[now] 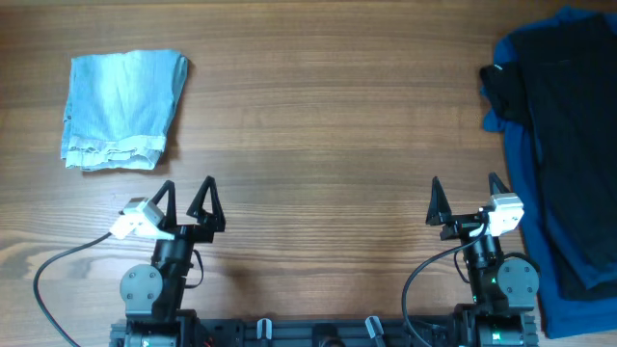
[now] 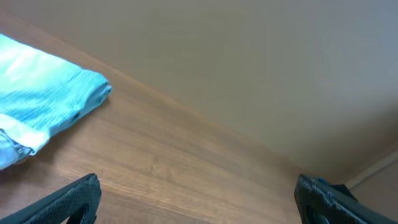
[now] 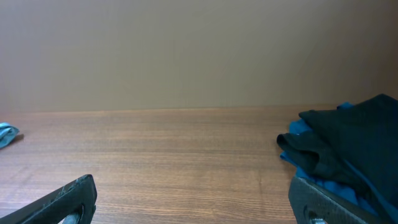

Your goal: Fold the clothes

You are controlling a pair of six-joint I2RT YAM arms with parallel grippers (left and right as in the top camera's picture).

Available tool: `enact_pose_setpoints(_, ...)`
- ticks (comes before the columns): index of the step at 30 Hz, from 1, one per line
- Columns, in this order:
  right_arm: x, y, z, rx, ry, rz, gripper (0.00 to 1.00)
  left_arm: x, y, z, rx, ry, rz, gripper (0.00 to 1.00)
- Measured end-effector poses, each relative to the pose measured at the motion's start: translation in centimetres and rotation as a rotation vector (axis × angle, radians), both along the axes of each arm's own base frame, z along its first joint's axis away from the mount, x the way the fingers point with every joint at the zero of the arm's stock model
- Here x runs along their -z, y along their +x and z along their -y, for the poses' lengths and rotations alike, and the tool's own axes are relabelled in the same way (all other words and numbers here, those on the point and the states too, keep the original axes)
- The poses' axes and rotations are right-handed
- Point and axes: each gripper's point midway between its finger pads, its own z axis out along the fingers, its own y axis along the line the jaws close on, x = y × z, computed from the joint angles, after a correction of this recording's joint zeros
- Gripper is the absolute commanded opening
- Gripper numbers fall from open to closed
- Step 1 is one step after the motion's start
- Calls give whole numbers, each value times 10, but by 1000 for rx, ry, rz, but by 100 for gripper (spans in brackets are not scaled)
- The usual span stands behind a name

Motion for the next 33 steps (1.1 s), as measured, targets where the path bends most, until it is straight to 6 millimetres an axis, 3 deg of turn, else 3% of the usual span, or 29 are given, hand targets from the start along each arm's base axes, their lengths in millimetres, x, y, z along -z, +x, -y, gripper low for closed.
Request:
enact_pose_setpoints(5, 0, 0, 0, 0, 0, 0, 99, 18, 0, -6, -34, 7, -69, 100)
enact_pose_setpoints(16, 0, 0, 0, 0, 0, 0, 99, 19, 0, -10, -46, 311, -40, 100)
enact_pose_setpoints(33, 0, 0, 0, 0, 0, 0, 99, 19, 0, -10, -39, 452, -26, 100)
